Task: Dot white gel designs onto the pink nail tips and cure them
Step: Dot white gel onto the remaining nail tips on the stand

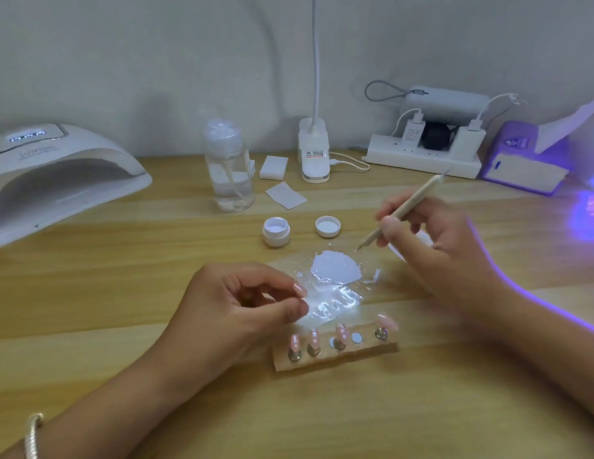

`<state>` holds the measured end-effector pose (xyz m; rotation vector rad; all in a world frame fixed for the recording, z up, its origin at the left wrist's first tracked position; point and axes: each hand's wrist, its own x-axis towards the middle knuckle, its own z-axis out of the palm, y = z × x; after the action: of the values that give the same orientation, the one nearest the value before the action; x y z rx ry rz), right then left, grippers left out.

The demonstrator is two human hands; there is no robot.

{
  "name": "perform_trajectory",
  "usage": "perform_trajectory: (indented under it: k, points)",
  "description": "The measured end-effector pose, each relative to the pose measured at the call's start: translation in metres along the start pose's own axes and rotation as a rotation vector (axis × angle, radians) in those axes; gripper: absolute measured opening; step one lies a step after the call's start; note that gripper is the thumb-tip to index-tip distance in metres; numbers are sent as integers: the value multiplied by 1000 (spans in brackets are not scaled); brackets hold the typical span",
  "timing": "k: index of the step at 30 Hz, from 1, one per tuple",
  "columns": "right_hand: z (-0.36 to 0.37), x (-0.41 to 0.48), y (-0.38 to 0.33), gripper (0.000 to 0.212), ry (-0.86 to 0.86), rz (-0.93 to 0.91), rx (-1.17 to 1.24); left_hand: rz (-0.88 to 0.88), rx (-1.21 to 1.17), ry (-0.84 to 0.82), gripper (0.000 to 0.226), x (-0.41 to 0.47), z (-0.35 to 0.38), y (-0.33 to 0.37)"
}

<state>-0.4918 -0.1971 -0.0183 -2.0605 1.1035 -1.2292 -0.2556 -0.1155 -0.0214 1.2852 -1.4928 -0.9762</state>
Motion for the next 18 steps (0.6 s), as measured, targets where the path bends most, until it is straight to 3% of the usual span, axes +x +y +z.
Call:
perform_trajectory:
  k: [3, 7, 18]
  points:
    - [13, 0, 5, 8, -84, 53, 35, 4, 19, 21, 11, 0, 0, -5]
    - [14, -3, 9, 10, -162, 48, 61, 15, 37, 6, 14, 1, 2, -5]
    - [14, -2, 11, 9, -158, 36, 18, 29, 48, -27, 9, 2, 2, -5]
